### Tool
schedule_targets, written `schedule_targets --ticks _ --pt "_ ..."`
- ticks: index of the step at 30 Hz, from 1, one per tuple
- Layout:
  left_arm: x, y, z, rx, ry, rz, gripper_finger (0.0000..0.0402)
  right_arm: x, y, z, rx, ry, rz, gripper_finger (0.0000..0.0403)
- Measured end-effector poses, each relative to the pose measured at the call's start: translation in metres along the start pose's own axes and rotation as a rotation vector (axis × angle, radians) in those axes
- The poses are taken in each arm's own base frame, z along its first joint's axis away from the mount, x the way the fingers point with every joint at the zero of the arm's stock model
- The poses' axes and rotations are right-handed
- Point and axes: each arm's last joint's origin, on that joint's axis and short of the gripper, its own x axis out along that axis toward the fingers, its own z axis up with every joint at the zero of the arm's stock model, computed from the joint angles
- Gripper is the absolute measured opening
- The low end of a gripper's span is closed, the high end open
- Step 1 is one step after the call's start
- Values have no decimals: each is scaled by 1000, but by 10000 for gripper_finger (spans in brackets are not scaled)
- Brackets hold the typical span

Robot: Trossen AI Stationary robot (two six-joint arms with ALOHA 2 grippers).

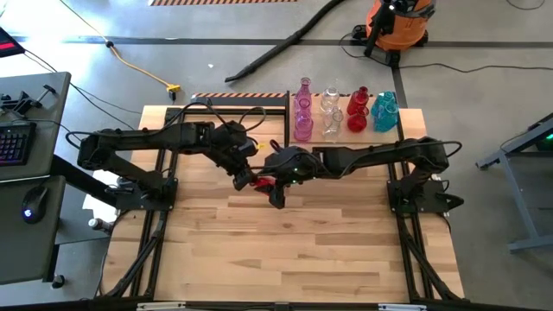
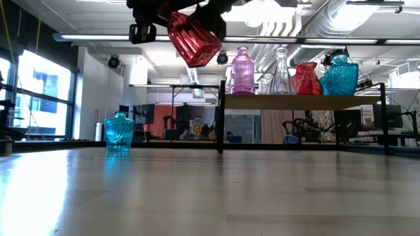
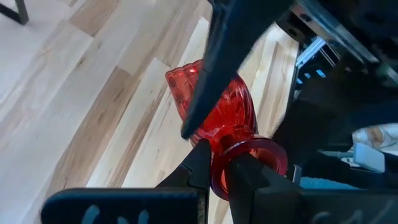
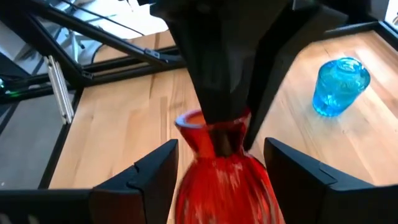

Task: Sort vases onto shelf
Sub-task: Put the red vase on the shelf aligned with the other red vase

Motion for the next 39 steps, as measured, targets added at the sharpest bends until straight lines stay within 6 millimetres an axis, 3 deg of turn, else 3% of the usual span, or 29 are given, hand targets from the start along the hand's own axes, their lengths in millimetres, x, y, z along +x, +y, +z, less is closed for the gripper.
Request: schedule_targets --ticks 15,30,39 --pt "16 5 4 -10 25 24 15 6 -1 -4 9 15 -8 213" --pt "17 5 6 -13 6 19 16 5 -3 -6 12 40 -38 162" --pt "15 9 9 -23 -2 15 39 5 -3 -6 13 42 -43 119"
